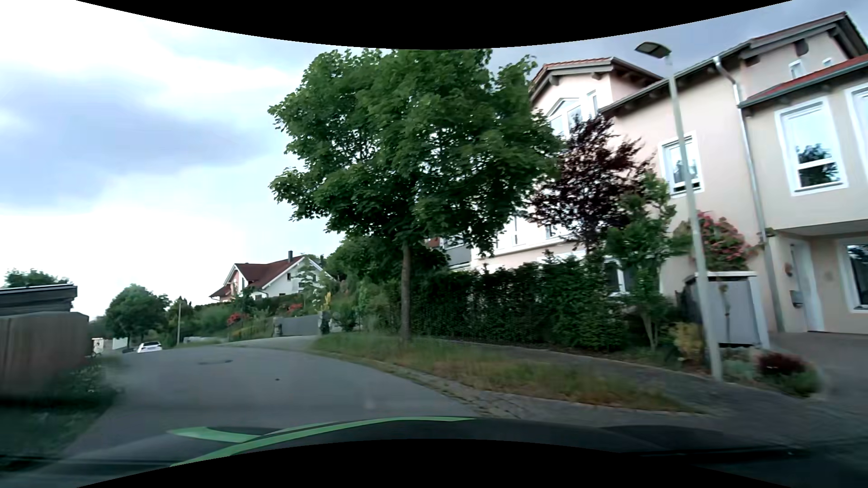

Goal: Follow the waypoints while adhering to traffic rules and regulations

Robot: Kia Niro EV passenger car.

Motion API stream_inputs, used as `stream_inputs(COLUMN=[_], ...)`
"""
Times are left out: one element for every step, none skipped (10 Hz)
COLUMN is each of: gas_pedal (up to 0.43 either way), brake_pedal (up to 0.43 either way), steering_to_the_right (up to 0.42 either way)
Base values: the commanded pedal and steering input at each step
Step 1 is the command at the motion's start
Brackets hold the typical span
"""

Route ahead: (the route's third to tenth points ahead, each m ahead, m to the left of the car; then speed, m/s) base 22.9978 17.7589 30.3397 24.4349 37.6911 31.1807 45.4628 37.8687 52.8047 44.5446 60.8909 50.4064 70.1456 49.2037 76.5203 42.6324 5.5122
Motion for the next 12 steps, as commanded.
stream_inputs(gas_pedal=[0.169, 0.169, 0.169, 0.169, 0.169, 0.169, 0.169, 0.169, 0.169, 0.169, 0.169, 0.169], brake_pedal=[0.000, 0.000, 0.000, 0.000, 0.000, 0.000, 0.000, 0.000, 0.000, 0.000, 0.000, 0.000], steering_to_the_right=[-0.306, -0.302, -0.300, -0.300, -0.294, -0.279, -0.261, -0.244, -0.232, -0.227, -0.223, -0.219])
